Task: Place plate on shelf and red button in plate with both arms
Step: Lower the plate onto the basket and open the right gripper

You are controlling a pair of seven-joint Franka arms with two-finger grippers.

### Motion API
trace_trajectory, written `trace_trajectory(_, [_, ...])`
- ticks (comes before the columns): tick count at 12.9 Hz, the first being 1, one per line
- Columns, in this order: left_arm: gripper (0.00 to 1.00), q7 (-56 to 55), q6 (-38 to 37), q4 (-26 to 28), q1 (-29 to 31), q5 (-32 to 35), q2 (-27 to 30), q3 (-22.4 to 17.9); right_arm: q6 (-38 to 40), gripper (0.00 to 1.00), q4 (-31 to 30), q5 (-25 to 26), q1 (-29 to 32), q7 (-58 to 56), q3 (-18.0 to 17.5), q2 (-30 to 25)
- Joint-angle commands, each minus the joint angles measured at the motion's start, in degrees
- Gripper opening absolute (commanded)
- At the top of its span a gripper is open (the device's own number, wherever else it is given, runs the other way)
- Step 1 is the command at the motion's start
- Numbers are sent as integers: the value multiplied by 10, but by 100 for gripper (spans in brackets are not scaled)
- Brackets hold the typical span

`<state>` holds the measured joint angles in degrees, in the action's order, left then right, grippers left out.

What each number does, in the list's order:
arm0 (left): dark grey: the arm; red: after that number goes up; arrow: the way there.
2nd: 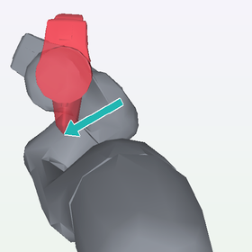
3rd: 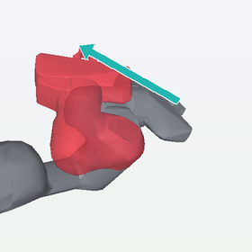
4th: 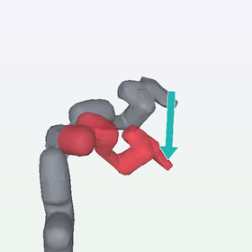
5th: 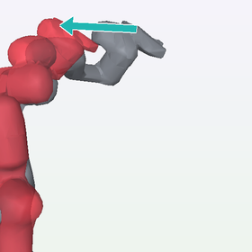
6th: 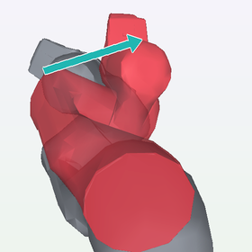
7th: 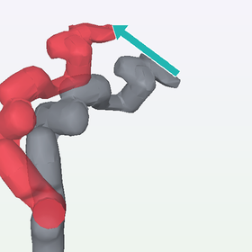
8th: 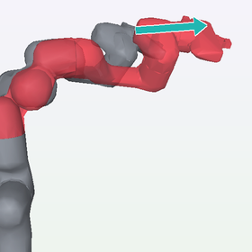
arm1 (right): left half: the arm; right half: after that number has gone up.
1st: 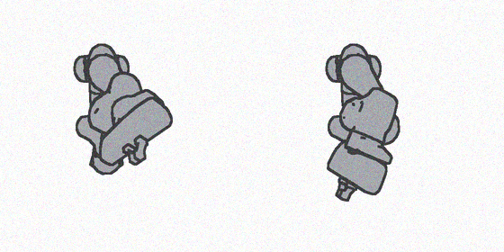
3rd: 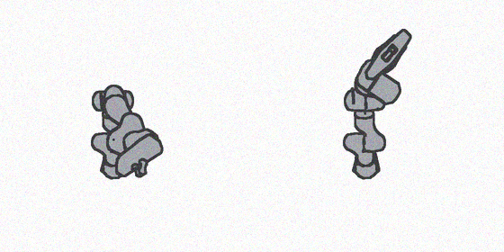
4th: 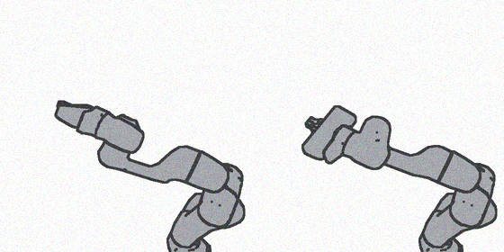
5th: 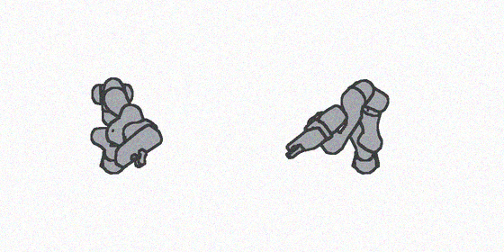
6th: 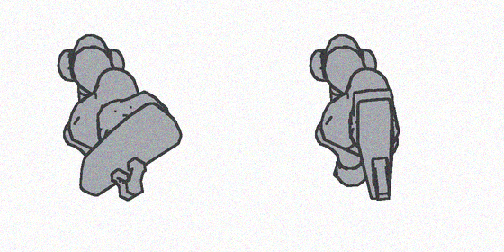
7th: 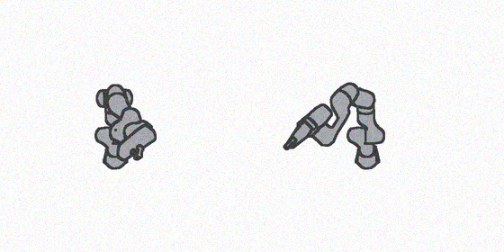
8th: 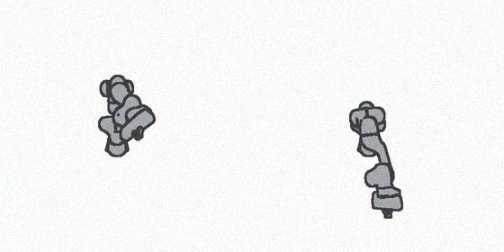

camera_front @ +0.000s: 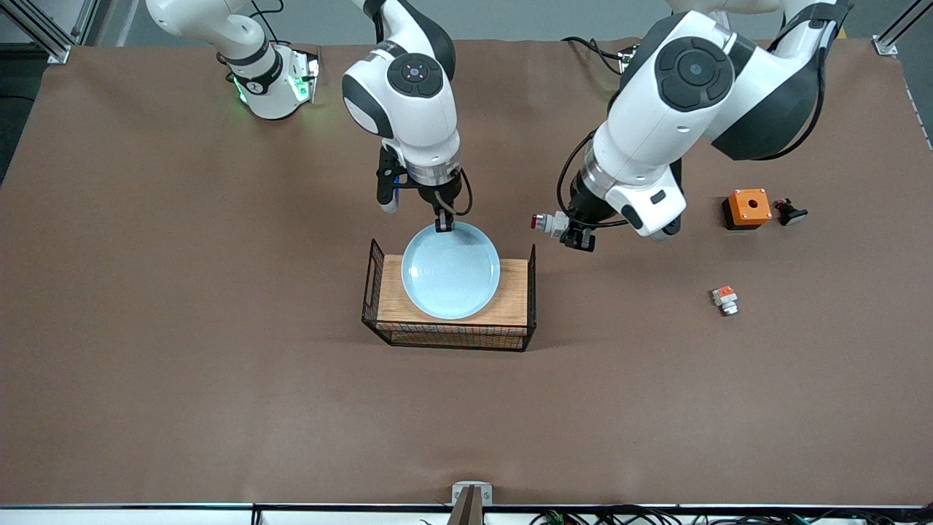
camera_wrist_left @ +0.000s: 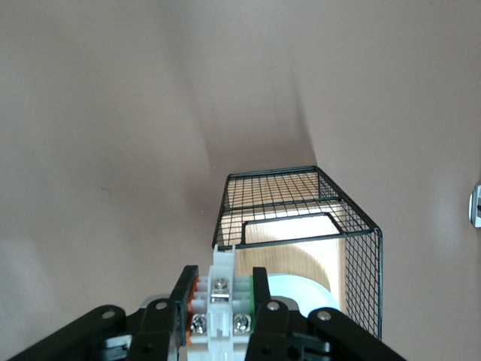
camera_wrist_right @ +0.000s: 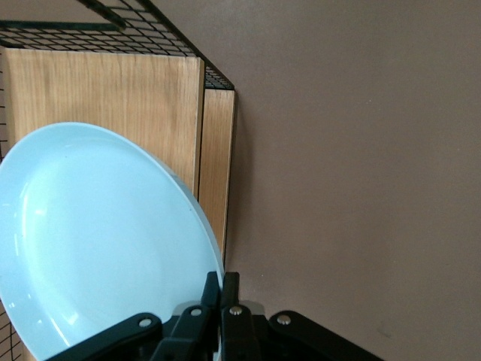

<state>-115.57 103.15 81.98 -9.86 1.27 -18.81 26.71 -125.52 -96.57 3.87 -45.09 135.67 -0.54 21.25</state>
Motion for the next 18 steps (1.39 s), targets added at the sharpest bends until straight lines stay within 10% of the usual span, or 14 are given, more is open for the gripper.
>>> trace_trajectory(1, [26,-14,6,-29,-6,13,-22,-3,-2,0,14,18,-8,21,7,12])
trace_trajectory(12, [26,-14,29,-31,-6,33,-46,-3,-1,3,12,46,-8,38,6,26])
trace_trajectory(13, [26,-14,29,-31,-6,34,-47,-3,0,14,13,46,-6,35,6,26])
trace_trajectory(15, [26,-14,30,-31,-6,34,-47,-3,2,100,14,51,-8,35,6,27])
trace_trajectory(18, [26,-14,30,-31,-8,34,-47,-3,6,100,35,62,-3,35,5,26])
